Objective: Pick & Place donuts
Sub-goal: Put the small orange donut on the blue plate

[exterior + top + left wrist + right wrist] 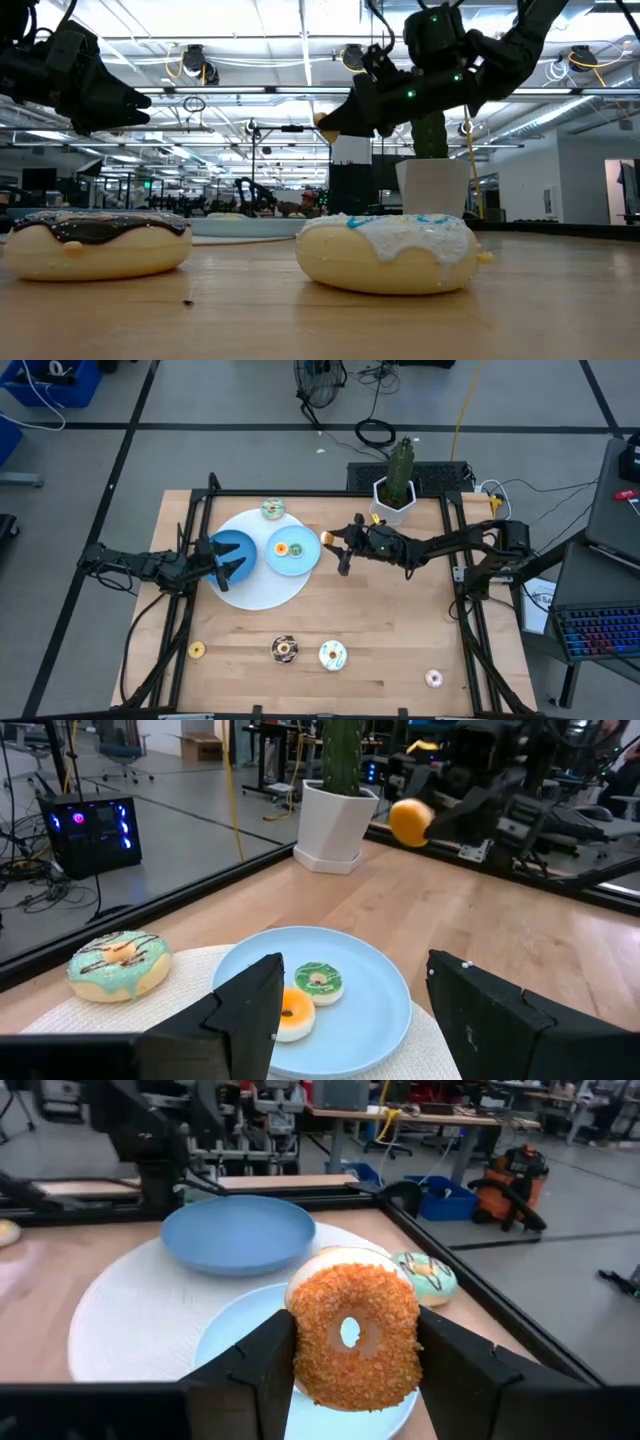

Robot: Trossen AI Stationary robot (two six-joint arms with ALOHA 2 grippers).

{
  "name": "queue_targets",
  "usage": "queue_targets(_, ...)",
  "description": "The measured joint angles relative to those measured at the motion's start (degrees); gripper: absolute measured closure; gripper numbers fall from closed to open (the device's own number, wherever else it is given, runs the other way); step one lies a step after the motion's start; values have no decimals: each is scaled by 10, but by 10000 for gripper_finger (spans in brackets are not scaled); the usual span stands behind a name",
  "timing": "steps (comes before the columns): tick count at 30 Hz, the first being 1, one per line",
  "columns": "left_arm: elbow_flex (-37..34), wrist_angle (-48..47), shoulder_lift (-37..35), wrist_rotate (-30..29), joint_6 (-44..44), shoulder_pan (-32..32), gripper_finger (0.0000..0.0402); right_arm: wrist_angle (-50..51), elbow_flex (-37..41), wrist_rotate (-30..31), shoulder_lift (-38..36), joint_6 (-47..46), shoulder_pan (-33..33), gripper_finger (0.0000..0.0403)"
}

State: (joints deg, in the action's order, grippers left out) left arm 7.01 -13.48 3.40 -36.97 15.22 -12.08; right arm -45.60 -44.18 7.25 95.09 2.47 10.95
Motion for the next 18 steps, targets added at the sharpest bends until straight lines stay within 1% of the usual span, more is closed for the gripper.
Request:
queue_targets(2,0,1,0,0,0,0,158,-2,-4,-4,10,-10,8,232)
queue_targets(7,0,1,0,0,0,0,158,-1,-22,-61,37,-33,26,232)
queue_targets(10,0,1,0,0,0,0,158,-1,-42,-75,58,-34,29,232)
queue_targets(15,0,1,0,0,0,0,158,2,-81,-76,93,-27,30,232)
queue_targets(18,0,1,0,0,0,0,158,29,-113,-85,107,-18,30,232)
